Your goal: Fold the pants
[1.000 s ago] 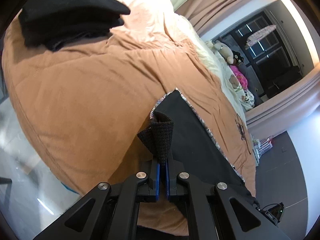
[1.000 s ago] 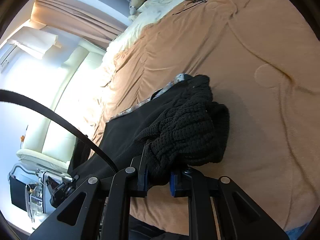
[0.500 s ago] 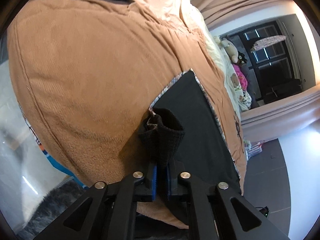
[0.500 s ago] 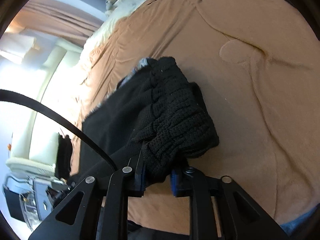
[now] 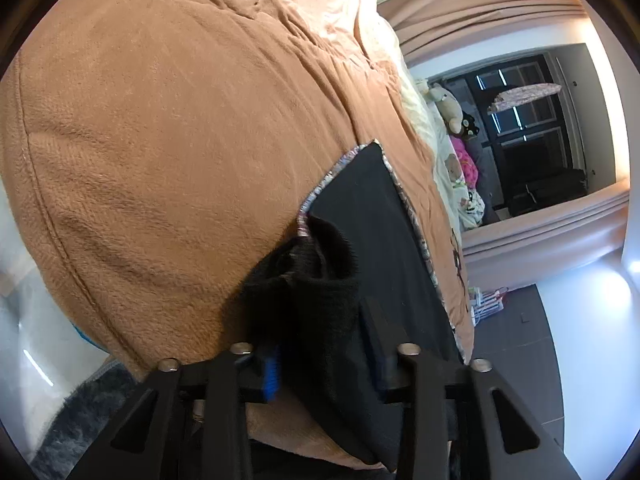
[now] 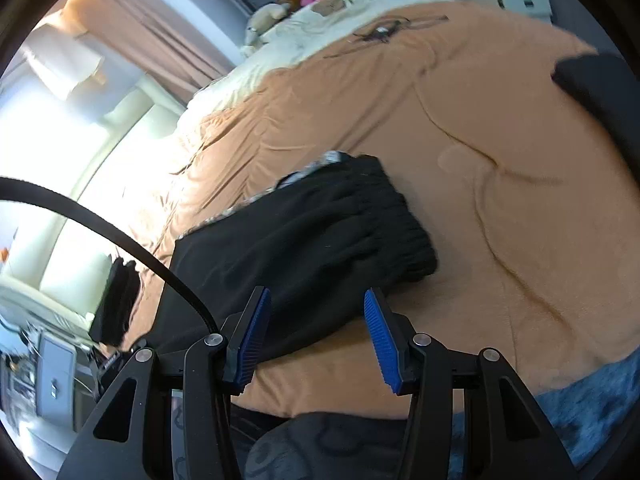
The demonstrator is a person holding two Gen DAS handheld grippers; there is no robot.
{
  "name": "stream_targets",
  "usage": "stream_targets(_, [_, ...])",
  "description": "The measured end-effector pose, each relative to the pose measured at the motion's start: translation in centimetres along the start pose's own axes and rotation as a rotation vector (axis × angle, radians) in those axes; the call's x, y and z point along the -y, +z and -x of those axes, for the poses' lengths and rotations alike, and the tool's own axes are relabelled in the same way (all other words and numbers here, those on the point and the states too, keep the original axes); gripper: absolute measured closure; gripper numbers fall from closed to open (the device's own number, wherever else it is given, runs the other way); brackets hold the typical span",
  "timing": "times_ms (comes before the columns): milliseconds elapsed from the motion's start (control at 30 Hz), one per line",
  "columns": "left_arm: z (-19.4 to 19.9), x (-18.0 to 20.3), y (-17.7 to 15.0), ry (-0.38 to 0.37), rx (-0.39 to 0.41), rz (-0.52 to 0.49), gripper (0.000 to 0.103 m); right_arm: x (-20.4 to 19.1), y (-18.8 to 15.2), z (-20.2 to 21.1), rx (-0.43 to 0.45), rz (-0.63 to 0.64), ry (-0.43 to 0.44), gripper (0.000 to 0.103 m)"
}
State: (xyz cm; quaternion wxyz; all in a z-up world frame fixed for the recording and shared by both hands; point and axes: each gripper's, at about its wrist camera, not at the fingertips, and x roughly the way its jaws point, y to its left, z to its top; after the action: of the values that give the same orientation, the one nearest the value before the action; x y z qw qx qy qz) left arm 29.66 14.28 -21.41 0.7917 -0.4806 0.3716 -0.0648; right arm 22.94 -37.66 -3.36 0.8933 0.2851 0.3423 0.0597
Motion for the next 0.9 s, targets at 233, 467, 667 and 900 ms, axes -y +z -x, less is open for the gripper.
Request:
stream_targets(233, [1.2,-1.5,-0.3,-0.036,-0.003,0.03,0.097,-6.8,-2.5,-1.4,-0.034,0.125,0.027,0.056])
stream_targets(467, [2.2,-1.7,-0.2,-0.07,-0.013,0.031,0.098,-11.2,-3.8,-3.4,-0.103,0.224,0.044,0.056])
stream_targets(667, [2.0,-1.9,-0.1,-0.082,-0.022,0.04,0.098,-14.4,-4.7,-8.1,-0.184,0.292,0.035,0.056])
stream_targets(900, [2.3,-2.1,-0.1,-0.093,-0.032,0.041,0.098,-17.8,-5.3,-15.0,-0.246,0.365,0.008,0.056])
